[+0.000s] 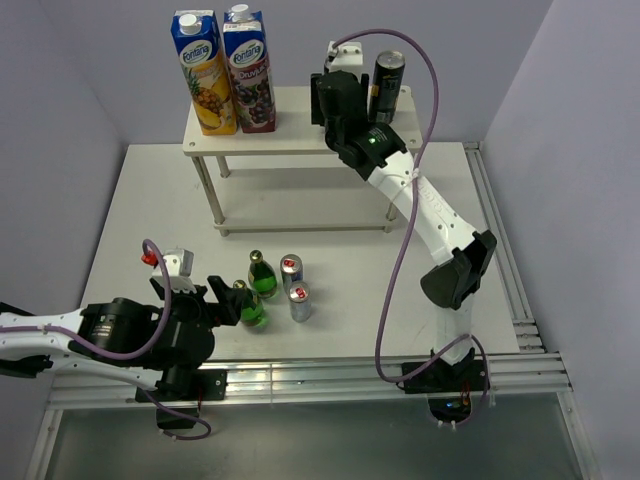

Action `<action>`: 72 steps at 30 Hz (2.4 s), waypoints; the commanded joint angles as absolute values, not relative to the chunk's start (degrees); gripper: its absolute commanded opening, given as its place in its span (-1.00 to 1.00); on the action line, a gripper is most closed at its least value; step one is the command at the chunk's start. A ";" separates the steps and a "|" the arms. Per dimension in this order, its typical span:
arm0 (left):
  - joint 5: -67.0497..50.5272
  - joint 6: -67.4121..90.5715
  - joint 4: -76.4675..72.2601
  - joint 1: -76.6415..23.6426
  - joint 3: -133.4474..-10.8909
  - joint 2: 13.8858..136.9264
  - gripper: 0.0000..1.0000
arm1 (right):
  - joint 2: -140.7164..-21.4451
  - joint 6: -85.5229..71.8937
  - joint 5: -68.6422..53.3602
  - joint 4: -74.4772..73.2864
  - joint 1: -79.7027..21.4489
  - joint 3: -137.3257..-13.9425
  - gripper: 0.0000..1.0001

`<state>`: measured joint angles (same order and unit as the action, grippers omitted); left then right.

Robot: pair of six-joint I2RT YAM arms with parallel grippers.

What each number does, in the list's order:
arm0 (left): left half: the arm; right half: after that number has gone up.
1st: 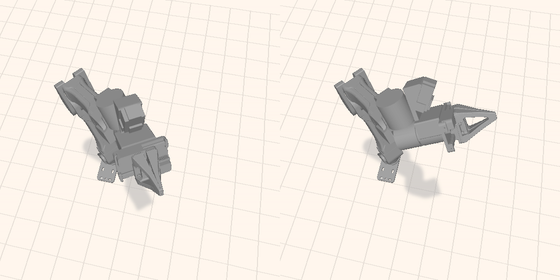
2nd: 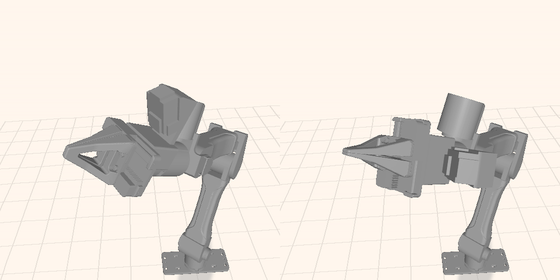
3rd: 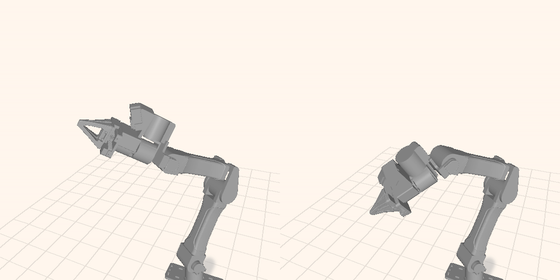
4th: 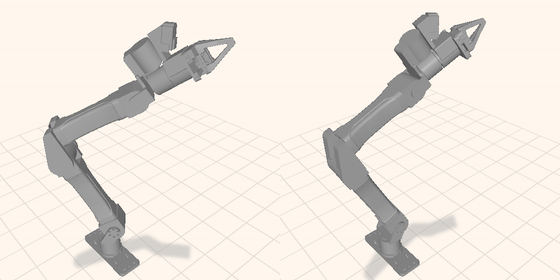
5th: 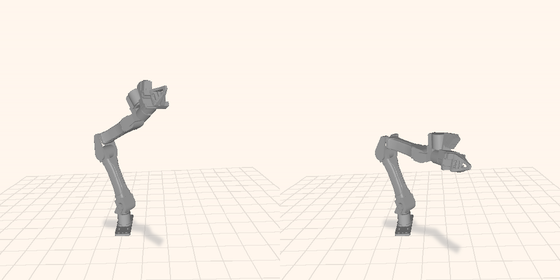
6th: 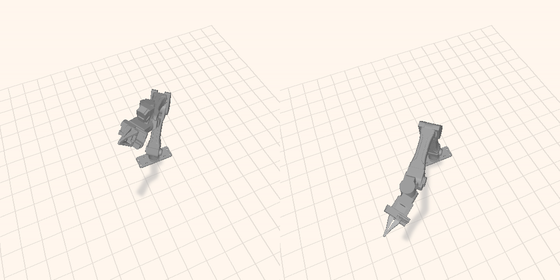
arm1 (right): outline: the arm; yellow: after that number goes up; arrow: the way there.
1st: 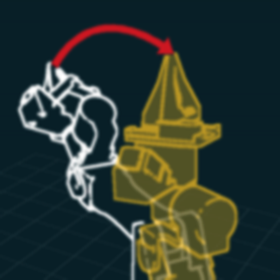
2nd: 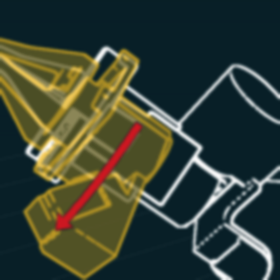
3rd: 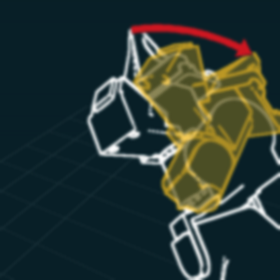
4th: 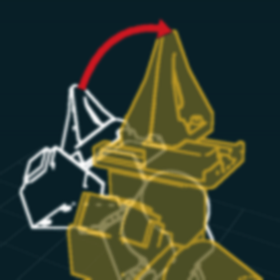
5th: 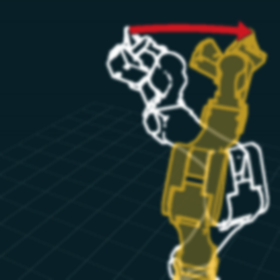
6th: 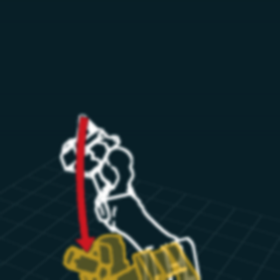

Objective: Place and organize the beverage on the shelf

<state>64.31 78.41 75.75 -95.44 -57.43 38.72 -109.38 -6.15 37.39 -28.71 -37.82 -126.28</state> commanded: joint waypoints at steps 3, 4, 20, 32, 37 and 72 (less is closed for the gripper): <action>64.51 77.26 74.62 -95.71 -57.13 38.23 0.99 | -108.72 -5.45 36.65 -25.84 -36.12 -131.58 -1.00; 64.51 77.17 74.53 -95.71 -57.13 37.97 0.99 | -108.63 -5.54 36.82 -25.06 -36.04 -131.05 -1.00; 64.51 77.26 74.79 -95.80 -57.13 37.09 0.99 | -104.07 -8.09 35.16 -22.41 -35.51 -120.41 -0.04; 64.51 77.08 74.53 -95.80 -57.13 35.77 0.99 | -101.34 -8.96 34.98 -22.67 -35.77 -116.72 1.00; 64.51 77.08 74.44 -95.89 -57.13 35.77 0.99 | -97.92 -9.14 34.54 -21.71 -36.91 -112.95 1.00; 64.60 76.64 73.83 -95.98 -56.78 38.85 0.99 | -66.86 -37.10 41.23 12.90 -89.03 -28.74 1.00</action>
